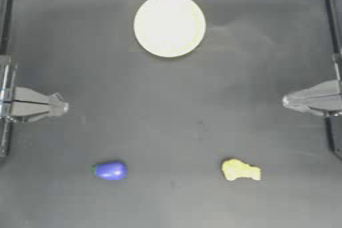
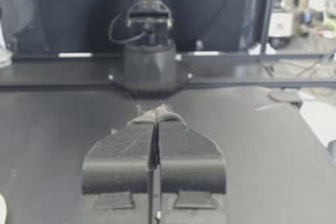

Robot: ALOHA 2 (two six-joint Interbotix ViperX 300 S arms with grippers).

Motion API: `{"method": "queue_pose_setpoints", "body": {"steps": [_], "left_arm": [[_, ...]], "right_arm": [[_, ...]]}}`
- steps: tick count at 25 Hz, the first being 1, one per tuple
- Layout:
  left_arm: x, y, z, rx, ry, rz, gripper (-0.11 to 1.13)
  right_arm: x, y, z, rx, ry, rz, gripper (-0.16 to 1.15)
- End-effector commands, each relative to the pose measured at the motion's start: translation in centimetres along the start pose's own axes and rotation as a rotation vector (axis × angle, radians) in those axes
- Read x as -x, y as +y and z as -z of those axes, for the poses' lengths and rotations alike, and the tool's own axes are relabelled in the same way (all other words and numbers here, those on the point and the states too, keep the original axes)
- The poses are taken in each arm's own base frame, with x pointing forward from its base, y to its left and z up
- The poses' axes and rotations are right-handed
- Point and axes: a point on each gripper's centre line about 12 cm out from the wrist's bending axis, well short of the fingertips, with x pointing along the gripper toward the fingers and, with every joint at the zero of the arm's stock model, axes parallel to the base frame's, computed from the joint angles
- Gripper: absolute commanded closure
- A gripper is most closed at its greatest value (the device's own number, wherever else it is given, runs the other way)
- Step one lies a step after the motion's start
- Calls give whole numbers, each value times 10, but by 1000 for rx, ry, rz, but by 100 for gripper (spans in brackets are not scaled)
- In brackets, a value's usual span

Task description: Put brown chicken wing on plate

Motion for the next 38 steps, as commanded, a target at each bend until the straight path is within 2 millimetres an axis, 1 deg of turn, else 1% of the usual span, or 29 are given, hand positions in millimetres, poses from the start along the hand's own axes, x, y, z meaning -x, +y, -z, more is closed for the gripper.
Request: {"method": "queue_pose_setpoints", "body": {"steps": [1,2,7,9,10,12,13,16,17,18,19,21,22,25,28,31,35,38], "left_arm": [[1,0,-8,-16,-21,3,102],[0,0,-9,-19,-21,4,101],[-1,-1,-12,-27,-8,5,91],[-1,-1,-12,-28,-8,5,85],[-1,-1,-12,-30,-9,7,78],[-1,-1,-13,-31,-9,6,59],[0,-1,-12,-30,-8,6,47],[0,-1,-12,-31,-8,6,10],[0,-1,-12,-30,-8,6,0],[0,-1,-12,-31,-8,6,-6],[0,-1,-12,-31,-8,6,-5],[1,-1,-11,-31,-2,6,1],[1,-1,-10,-31,5,6,4],[2,-1,-9,-29,20,5,2],[2,0,-9,-29,29,4,0],[2,0,-9,-27,35,0,0],[3,2,-8,-25,48,-10,0],[3,3,-8,-24,46,-11,0]], "right_arm": [[-2,0,-5,7,-15,-2,98],[-2,0,-5,7,-17,-2,98],[-2,0,-5,10,-15,-2,84],[-2,0,-5,18,-15,-2,78],[-2,0,-5,23,-15,-3,72],[-2,1,-4,37,-14,-7,55],[-2,1,-4,46,-14,-9,44],[-2,2,-5,58,-15,-14,4],[-2,2,-6,55,-17,-13,-6],[-2,2,-5,61,-12,-14,-11],[-3,1,-5,56,-8,-12,-9],[-3,1,-5,51,18,-10,-1],[-4,1,-4,45,51,-9,0],[-8,0,-7,21,160,-2,-1],[-16,0,-12,-20,316,2,-1],[-26,2,-12,-56,485,-5,-1],[-43,6,-5,-101,748,-17,-1],[-55,10,-1,-121,903,-13,-1]]}}
